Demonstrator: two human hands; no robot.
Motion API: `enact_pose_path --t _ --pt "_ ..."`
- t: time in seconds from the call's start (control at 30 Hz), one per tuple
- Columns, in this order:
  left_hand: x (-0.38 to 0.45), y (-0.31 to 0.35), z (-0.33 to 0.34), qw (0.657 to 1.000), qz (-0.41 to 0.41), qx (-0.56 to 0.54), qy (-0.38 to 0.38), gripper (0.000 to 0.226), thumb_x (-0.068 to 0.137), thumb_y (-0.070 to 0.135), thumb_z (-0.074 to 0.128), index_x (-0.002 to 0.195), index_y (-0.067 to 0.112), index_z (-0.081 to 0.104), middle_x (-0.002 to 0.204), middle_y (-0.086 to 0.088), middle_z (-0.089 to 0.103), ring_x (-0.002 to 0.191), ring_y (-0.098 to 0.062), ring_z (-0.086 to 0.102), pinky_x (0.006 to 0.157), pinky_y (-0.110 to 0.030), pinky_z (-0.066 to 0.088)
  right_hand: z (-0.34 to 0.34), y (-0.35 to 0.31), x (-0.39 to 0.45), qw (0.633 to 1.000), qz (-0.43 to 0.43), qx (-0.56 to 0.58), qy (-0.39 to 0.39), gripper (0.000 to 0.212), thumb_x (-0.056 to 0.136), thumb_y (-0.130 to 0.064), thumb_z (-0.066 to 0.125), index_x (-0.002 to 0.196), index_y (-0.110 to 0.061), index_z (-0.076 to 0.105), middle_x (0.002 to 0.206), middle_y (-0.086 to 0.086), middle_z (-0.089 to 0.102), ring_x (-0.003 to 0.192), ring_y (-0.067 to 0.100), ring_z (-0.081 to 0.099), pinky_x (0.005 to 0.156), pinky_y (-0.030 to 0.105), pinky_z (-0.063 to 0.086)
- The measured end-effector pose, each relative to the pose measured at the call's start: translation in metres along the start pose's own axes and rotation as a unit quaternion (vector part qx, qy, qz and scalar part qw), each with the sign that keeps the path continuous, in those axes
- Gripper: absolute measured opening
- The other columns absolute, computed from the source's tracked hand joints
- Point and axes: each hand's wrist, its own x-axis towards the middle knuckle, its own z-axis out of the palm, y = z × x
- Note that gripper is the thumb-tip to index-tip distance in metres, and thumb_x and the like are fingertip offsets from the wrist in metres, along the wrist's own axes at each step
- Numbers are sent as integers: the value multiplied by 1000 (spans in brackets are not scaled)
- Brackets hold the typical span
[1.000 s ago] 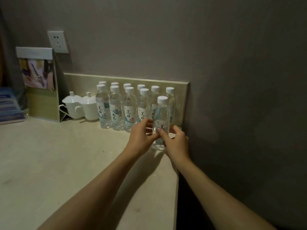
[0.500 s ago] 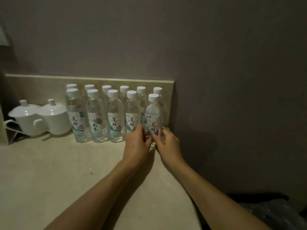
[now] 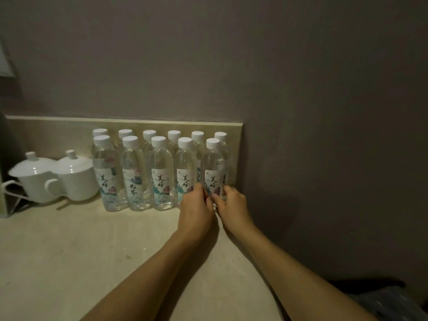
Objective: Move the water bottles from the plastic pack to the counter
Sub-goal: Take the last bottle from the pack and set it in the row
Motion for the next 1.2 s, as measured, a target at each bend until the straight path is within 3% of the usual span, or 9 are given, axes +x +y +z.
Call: enact_pose_path --t 0.17,0.37,0.47,0.57,0.7,0.83,0.97,1.2 --pt "4 2 0 1000 -12 23 5 3 95 13 55 92 11 55 87 -6 62 77 -19 56 67 -28 45 3 3 5 999 -12 -41 5 30 95 -33 55 114 -10 63 114 11 62 105 26 59 90 43 51" --pt "2 1 0 1000 -6 23 6 4 95 14 55 98 11 57 93 -7 65 84 -22 62 75 -36 55 5 4 2 999 -21 -41 6 31 96 -34 54 116 -12 62 117 11 60 107 27 59 90 41 51" --pt "5 -1 0 999 -1 31 9 6 95 13 55 89 12 53 85 -5 61 76 -21 57 66 -30 46 6 3 2 999 -20 -40 7 28 96 -33 53 113 -12 61 116 10 60 105 26 59 87 36 51" --pt "4 -3 -1 1000 7 23 13 15 94 12 56 84 19 47 79 2 54 71 -14 50 56 -15 33 7 1 3 999 -22 -42 -1 30 97 -32 51 118 -12 60 119 11 58 108 26 59 89 37 50" --pt "4 -5 -3 1000 14 14 8 14 95 11 56 86 20 48 81 4 53 74 -13 51 61 -15 34 8 -1 2 999 -20 -48 -4 29 98 -32 49 118 -12 59 120 10 57 108 26 58 91 41 50" --pt "5 -5 -4 1000 11 16 12 15 95 11 56 85 19 48 78 5 51 71 -11 48 52 -15 33 10 -2 2 998 -11 -57 -3 30 99 -30 48 119 -9 59 120 12 57 109 27 56 92 40 49" --pt "6 -2 -5 1000 0 29 10 3 95 11 55 95 9 57 88 -7 61 79 -19 55 66 -24 40 11 -4 2 998 -7 -62 -3 30 99 -29 48 118 -8 58 120 13 57 109 29 57 92 42 48" --pt "6 3 -9 999 -14 32 -6 8 96 12 52 98 7 57 95 -11 65 85 -23 60 70 -29 46 7 -10 0 997 6 -70 -19 32 99 -29 48 121 -8 56 122 14 56 113 30 55 92 37 45"
